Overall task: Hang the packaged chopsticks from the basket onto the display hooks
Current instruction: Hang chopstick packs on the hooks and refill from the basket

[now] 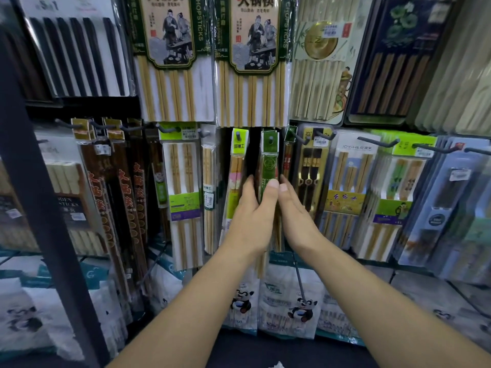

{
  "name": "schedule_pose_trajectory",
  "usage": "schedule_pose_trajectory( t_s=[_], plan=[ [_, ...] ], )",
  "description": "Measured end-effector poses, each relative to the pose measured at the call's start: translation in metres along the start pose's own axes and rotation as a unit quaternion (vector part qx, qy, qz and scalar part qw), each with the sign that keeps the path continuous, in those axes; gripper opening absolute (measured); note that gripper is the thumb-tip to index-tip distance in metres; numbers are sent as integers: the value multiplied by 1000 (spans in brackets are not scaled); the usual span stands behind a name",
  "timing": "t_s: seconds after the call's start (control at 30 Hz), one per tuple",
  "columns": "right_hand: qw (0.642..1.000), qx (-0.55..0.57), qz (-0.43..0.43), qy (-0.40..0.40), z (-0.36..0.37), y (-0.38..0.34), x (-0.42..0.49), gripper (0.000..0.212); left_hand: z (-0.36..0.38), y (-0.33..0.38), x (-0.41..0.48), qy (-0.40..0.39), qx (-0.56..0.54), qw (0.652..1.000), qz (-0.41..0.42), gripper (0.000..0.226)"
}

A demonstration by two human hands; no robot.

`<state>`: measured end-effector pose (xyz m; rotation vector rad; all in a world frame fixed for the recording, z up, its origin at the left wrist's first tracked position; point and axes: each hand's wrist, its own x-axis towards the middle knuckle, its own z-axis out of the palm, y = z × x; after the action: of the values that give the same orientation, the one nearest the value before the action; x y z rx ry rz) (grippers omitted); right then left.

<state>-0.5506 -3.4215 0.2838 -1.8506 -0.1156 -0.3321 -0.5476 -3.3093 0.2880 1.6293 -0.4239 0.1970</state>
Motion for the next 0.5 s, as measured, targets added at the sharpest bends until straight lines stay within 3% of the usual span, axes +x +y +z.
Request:
schedule_pose_trajectory(
  t_s=[0.23, 0.5],
  plan=[
    [993, 109, 47, -7, 26, 2, 10, 69, 5, -15, 13, -16, -91, 994, -53, 110],
    [981, 177, 78, -31, 31, 12, 4, 92, 8, -26, 7, -39, -138, 987, -77, 101]
  ],
)
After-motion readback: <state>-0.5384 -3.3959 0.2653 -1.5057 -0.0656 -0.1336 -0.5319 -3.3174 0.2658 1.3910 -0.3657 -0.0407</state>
